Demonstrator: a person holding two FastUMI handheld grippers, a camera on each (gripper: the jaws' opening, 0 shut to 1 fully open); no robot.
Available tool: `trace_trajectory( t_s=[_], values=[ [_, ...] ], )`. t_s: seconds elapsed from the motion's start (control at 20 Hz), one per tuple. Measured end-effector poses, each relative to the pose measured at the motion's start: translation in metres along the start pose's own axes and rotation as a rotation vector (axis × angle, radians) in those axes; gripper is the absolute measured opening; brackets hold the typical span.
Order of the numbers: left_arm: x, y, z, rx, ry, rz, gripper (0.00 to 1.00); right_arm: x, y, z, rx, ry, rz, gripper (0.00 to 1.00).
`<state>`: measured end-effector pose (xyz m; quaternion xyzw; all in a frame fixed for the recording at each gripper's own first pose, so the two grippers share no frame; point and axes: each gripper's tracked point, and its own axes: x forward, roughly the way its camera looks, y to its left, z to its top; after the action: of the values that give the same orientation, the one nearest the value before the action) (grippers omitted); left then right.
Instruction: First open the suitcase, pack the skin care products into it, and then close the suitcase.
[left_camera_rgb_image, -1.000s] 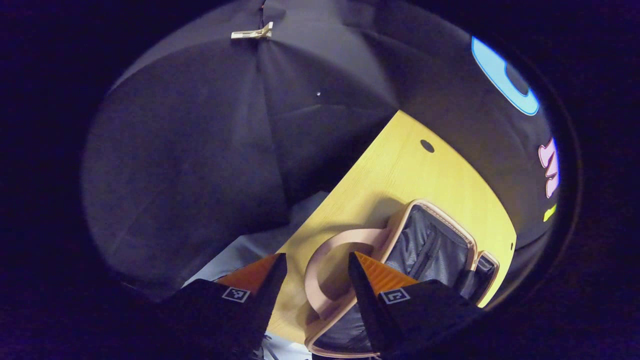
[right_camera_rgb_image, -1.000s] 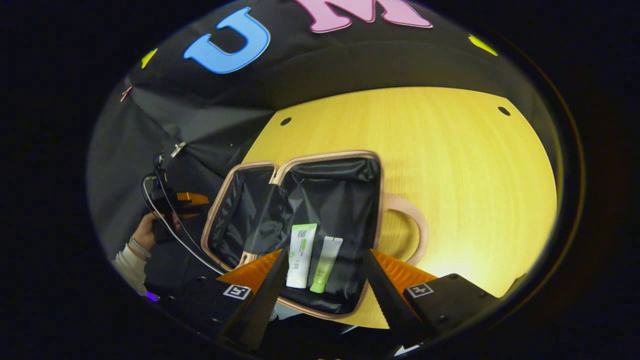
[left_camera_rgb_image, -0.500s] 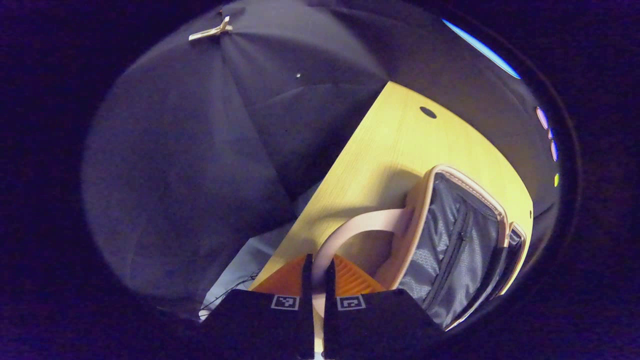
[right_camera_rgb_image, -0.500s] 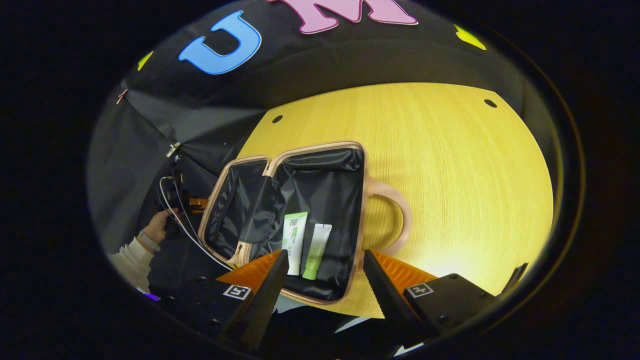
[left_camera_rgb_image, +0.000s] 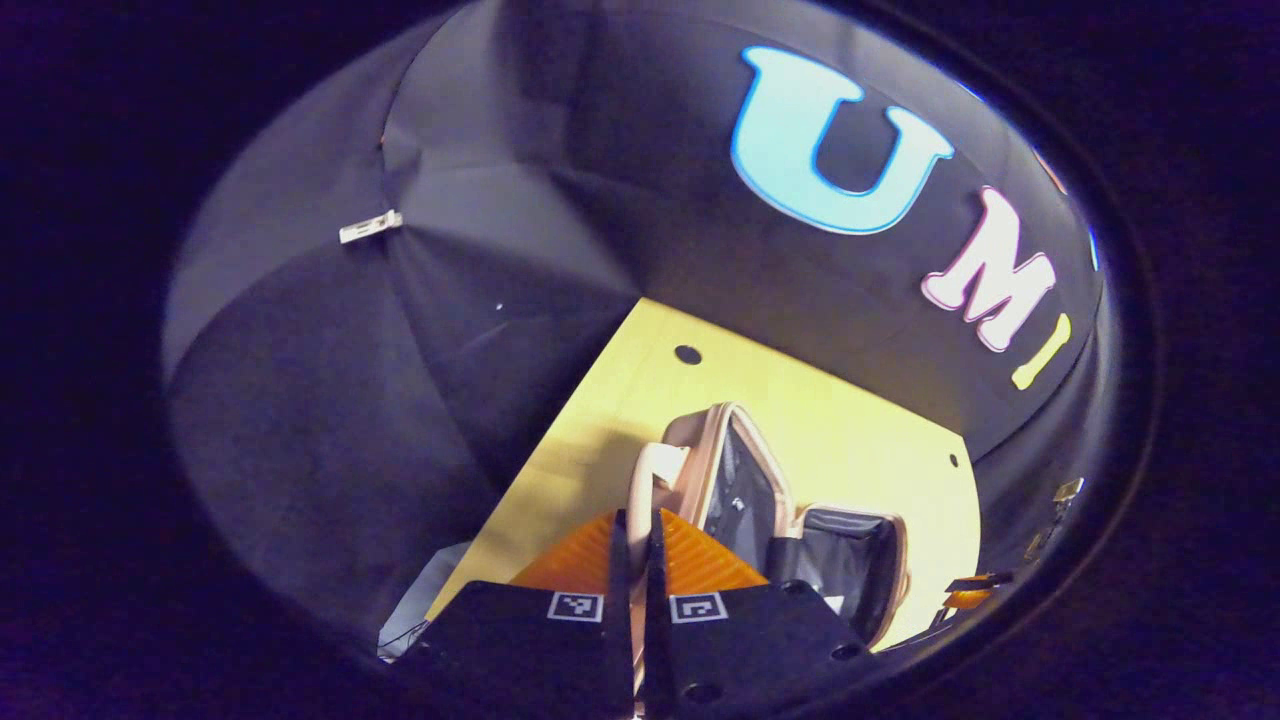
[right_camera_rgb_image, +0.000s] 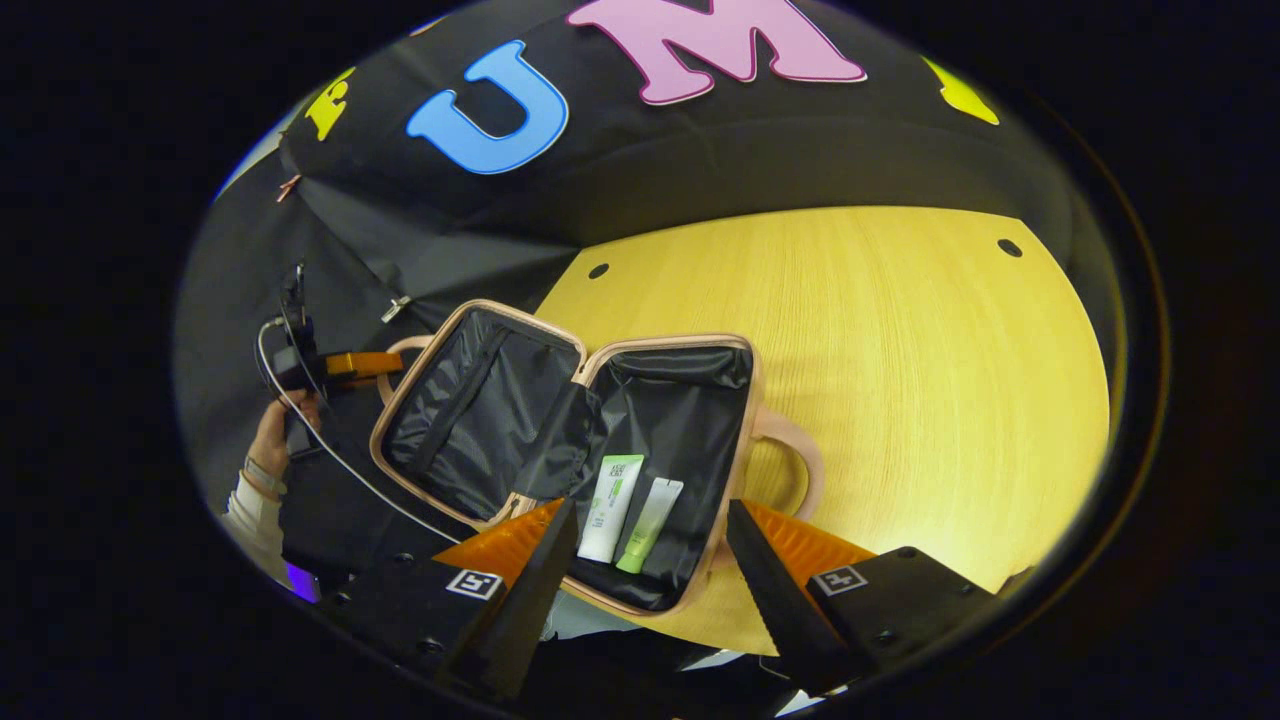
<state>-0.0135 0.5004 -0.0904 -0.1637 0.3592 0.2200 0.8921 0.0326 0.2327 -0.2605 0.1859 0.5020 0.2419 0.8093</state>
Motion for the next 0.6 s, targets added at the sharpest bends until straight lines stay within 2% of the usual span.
trace_trajectory(
  t_s=[0.15,0.3,0.5,0.6],
  values=[
    [-0.033,-0.094,0.013,0.082,-0.036,-0.087,0.1,-0.028,-0.015,0.009,-0.038,-0.039,0.006,0.96],
    [-0.05,-0.195,-0.001,0.178,-0.038,-0.183,0.1,-0.058,-0.034,0.012,-0.028,-0.076,0.018,0.95],
    [-0.034,-0.31,-0.074,0.243,0.064,-0.346,0.1,-0.088,-0.068,0.001,0.008,-0.087,0.013,0.95],
    [-0.001,-0.349,-0.117,0.277,0.151,-0.377,0.1,-0.102,-0.084,-0.004,0.016,-0.095,-0.001,0.95]
  ],
)
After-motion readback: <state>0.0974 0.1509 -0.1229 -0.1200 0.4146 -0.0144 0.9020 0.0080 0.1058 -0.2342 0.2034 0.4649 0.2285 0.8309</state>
